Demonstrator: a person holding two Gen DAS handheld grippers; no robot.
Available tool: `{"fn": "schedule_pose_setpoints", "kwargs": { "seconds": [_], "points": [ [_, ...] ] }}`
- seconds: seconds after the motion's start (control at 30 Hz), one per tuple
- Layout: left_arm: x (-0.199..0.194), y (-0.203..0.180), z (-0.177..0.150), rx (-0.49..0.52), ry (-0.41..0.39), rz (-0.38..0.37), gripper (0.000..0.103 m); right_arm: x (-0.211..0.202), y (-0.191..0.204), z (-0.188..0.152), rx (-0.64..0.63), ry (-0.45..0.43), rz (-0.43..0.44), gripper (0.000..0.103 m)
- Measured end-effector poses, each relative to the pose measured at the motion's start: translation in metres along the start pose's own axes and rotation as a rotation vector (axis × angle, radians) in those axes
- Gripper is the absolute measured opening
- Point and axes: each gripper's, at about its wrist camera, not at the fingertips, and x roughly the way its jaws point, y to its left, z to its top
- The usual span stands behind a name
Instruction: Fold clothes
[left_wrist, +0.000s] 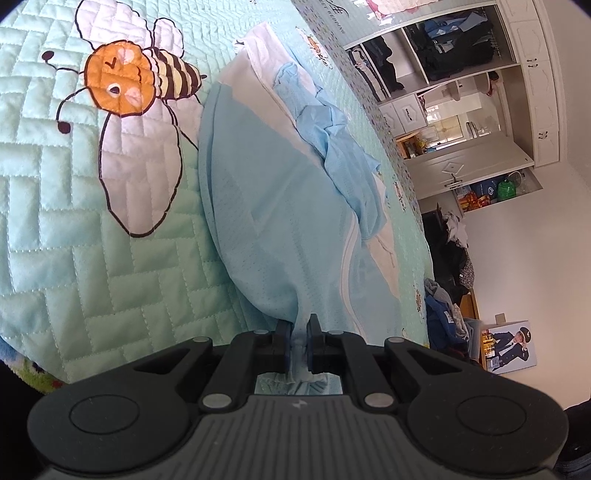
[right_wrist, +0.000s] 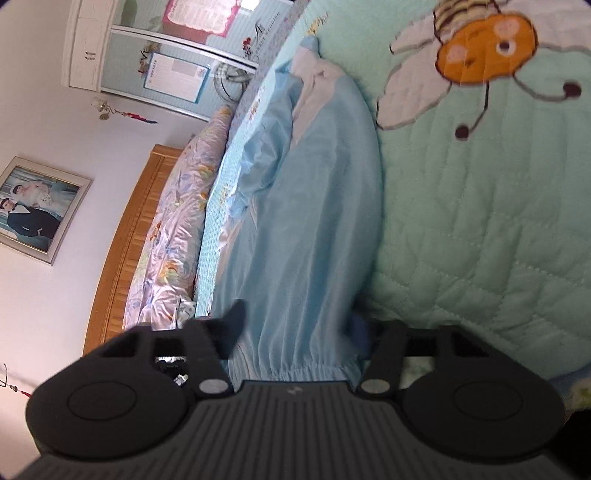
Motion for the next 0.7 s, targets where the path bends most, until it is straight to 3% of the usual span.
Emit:
{"fn": "schedule_pose_setpoints", "kwargs": {
  "seconds": [0.07, 0.27, 0.43, 0.7],
  "points": [
    [-0.001, 0.003, 0.0, -0.006, 0.002, -0.004, 0.008, 0.001, -0.003, -0.002, 0.009, 0.006, -0.012, 0.023],
    [-0.002, 0.008, 0.001, -0.01, 0.003, -0.009, 0.008, 0.0, 0.0, -0.004, -0.059, 0.001, -0.049, 0.005],
    [-0.004, 0.002, -0.002, 0.039, -0.008, 0.035, 0.007, -0.002, 0.008, -0.005, -0.134, -0.017, -0.063, 0.003],
    [-0.023, -0.003, 0.005, 0.011, -0.046, -0.026, 0.007, -0.01, 0.009, 0.006, -0.006, -0.07, 0.095, 0.003]
  ]
}}
